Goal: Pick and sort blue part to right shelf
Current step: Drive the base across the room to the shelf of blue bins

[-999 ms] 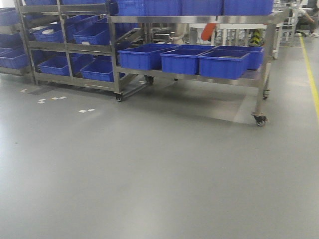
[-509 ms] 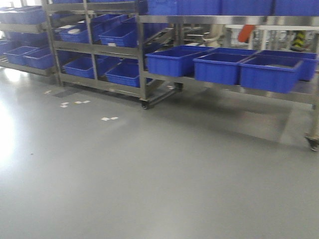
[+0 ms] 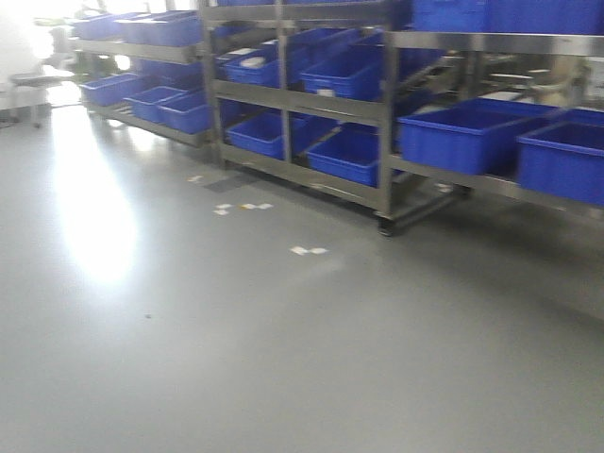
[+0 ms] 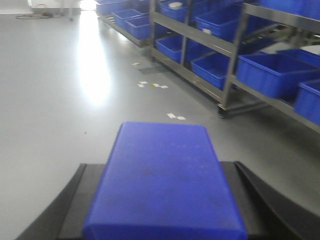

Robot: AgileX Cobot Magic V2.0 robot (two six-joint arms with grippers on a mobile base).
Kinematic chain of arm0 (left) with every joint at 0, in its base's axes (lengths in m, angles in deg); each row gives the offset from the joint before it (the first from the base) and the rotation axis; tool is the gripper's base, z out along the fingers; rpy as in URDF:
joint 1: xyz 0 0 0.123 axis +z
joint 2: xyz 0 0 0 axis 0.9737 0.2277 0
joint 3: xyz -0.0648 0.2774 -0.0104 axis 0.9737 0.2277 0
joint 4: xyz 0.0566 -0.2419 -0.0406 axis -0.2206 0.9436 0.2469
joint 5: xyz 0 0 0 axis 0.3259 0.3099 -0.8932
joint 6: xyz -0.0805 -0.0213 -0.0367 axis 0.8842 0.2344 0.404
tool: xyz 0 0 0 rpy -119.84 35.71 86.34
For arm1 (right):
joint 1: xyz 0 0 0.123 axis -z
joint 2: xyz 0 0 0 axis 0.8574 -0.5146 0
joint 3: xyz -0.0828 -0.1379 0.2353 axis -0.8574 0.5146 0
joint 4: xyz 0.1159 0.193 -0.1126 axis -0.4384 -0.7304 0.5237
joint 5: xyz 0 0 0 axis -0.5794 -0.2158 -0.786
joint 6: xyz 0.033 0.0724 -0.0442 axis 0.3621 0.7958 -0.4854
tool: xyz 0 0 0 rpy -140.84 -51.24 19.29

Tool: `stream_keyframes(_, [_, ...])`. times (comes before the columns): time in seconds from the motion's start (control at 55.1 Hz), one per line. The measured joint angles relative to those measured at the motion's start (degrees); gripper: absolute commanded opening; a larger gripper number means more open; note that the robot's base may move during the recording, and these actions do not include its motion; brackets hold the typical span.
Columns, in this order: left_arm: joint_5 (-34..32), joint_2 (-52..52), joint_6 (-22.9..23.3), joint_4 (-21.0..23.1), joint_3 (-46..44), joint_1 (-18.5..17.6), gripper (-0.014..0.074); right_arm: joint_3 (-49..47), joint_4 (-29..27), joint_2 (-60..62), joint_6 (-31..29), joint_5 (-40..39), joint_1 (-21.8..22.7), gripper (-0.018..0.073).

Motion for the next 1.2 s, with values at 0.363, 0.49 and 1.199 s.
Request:
stream_keyframes(0.363, [-0.1,0.0,0.0,0.0,0.0,0.0,0.0302,0.0,0.0,0.0,0.0,0.0,0.0,0.0189])
stream_keyframes(0.49, [-0.1,0.0,0.0,0.0,0.0,0.0,0.0302,0.0,0.11,0.0,0.0,0.0,0.0,0.0189])
stream_keyframes(1.199, [-0.1,0.0,0.0,0.0,0.0,0.0,0.0302,0.0,0.11,0.0,0.0,0.0,-0.09,0.0189])
